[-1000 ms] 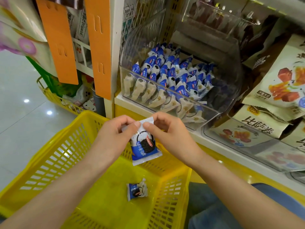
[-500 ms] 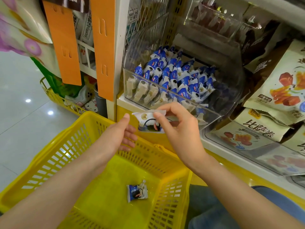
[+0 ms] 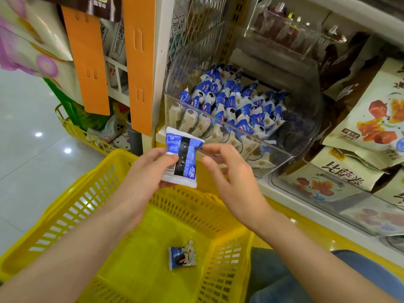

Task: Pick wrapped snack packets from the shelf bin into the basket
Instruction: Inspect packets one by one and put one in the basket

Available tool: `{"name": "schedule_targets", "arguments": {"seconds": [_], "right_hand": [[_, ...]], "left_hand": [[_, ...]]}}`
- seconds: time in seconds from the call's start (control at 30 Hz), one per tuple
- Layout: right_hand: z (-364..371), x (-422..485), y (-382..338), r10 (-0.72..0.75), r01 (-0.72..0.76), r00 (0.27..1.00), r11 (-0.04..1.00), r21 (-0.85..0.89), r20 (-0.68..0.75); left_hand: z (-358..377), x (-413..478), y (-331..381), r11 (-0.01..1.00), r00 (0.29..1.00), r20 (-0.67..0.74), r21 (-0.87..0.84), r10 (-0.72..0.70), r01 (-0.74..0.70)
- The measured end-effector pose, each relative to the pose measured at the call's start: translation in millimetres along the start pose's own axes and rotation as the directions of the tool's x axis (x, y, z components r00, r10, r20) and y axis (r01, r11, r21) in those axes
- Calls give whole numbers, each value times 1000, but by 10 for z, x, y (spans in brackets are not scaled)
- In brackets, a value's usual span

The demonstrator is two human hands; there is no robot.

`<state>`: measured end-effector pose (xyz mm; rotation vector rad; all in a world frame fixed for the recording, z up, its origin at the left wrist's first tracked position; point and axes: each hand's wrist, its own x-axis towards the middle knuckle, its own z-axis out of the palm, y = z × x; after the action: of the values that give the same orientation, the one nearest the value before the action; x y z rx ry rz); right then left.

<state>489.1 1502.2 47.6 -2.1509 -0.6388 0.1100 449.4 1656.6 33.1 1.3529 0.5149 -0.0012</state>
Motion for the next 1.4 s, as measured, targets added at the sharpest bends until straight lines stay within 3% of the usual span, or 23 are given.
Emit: {"name": "schedule_targets", "arguments": {"seconds": [0.07, 0.13, 0.2, 0.43, 0.8, 1.0, 1.13, 1.3, 1.4], "right_hand": [[28, 42, 4, 168, -176, 984, 964, 200, 56], [64, 69, -10, 272, -306, 952, 848, 432, 141], [79, 73, -25, 295, -347, 938, 793, 500, 183], [83, 92, 20, 197, -233, 971, 914, 333, 137], [98, 50, 34, 217, -248, 957, 957, 151, 193], [75, 43, 24, 210, -234, 965, 961, 150, 155], [87, 45, 5, 195, -199, 980, 964, 178, 40], [107, 33, -33, 241, -255, 967, 886, 387, 85], [112, 22, -17, 231, -257, 966, 893, 370, 113]], "left_hand": [[23, -18, -5, 997, 999, 4, 63, 54, -54], [48, -44, -14, 990, 995, 39, 104, 95, -98], [57, -61, -22, 983, 991, 74, 135, 113, -123], [65, -44, -57, 942, 969, 110, 235, 219, -240], [32, -15, -127, 918, 953, 143, 262, 268, -297], [32, -4, -126, 904, 941, 156, 266, 300, -333], [67, -36, -140, 825, 893, 72, 357, 444, -439], [71, -69, -222, 706, 850, 154, 494, 503, -507], [37, -56, -220, 656, 835, 170, 545, 523, -522]]}}
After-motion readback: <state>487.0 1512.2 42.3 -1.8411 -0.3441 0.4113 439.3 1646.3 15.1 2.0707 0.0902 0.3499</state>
